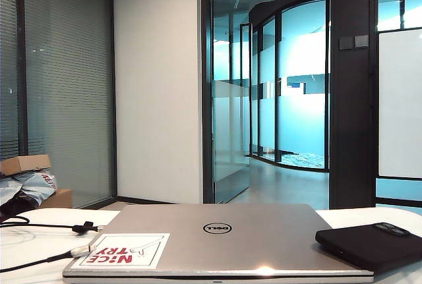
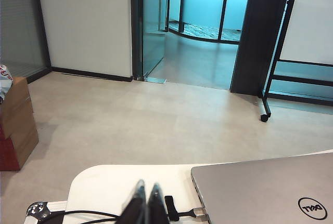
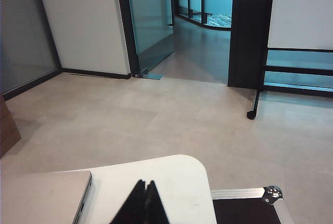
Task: Pick up the charging cable and the phone, plug the charging cable into the charging port on the phone, and finally place them back on the table.
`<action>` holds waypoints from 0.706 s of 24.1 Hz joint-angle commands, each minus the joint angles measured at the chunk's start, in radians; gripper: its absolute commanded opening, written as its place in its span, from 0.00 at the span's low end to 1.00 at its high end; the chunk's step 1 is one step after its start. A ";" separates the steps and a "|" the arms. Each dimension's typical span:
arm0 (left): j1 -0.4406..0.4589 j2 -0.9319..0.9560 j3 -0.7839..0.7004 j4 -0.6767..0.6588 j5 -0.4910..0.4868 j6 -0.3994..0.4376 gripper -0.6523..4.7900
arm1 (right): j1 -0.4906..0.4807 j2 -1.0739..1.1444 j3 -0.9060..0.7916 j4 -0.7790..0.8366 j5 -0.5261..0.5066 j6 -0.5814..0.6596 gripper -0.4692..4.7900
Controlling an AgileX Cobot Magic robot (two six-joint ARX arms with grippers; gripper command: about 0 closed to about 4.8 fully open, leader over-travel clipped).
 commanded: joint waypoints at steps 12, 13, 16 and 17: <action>0.002 0.001 0.000 0.008 0.002 0.005 0.11 | 0.000 -0.002 -0.002 0.018 0.001 0.002 0.09; 0.002 0.001 0.000 0.006 0.002 0.006 0.11 | 0.000 -0.002 -0.002 0.018 0.001 0.002 0.09; 0.002 0.001 0.000 0.006 0.002 0.050 0.11 | 0.000 -0.002 -0.002 0.018 0.001 0.001 0.09; 0.002 0.001 0.000 0.006 0.002 0.072 0.11 | 0.000 -0.002 -0.002 0.018 0.001 0.000 0.09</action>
